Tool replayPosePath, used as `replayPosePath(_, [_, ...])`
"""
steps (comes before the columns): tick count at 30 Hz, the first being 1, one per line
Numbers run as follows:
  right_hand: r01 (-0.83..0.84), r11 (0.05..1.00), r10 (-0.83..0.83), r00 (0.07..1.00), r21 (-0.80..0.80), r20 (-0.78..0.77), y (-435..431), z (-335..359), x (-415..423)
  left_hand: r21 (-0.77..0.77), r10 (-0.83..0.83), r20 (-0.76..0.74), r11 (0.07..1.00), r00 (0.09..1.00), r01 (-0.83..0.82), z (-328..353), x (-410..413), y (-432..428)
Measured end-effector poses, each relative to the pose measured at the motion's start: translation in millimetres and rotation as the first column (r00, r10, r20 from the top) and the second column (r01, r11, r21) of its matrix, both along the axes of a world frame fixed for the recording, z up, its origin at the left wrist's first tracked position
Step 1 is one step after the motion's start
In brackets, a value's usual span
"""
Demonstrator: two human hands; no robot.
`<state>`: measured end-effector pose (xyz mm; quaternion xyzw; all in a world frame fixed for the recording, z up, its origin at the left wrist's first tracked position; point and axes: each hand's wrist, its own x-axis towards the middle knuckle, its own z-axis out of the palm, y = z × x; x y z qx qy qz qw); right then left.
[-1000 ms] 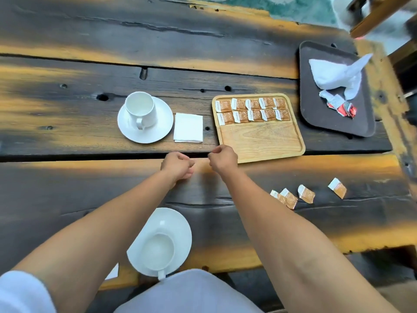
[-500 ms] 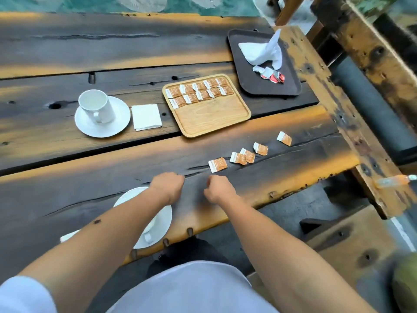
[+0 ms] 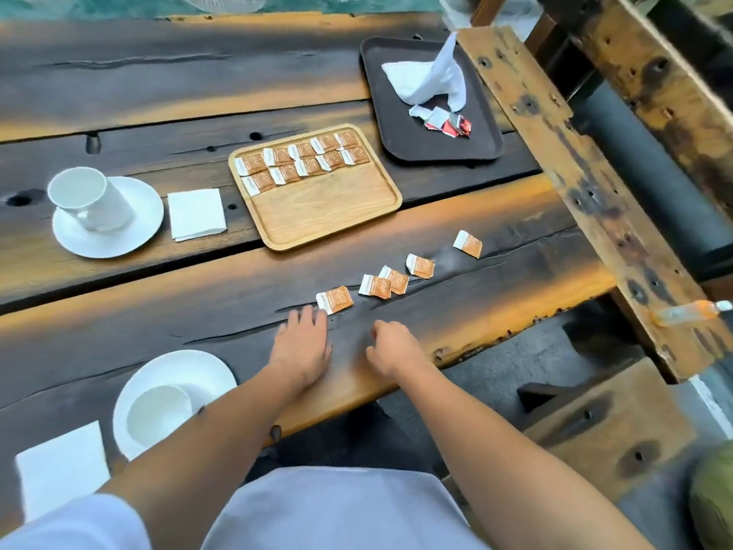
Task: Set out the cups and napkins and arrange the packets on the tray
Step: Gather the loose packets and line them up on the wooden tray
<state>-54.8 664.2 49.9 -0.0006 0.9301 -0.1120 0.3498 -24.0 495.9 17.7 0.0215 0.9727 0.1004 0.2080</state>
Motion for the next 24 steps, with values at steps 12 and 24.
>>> replayPosePath(12, [-0.417,0.909,0.416,0.908,-0.003,-0.049,38,-66,-48,-0.149,0.402,-0.087,0.900,0.912,-0.411,-82,-7,41])
replayPosePath(24, [-0.613,0.764,0.645,0.709,0.202,-0.287,44,-87,-41,-0.123,0.415,-0.224,0.886,0.882,-0.448,-94,-3,41])
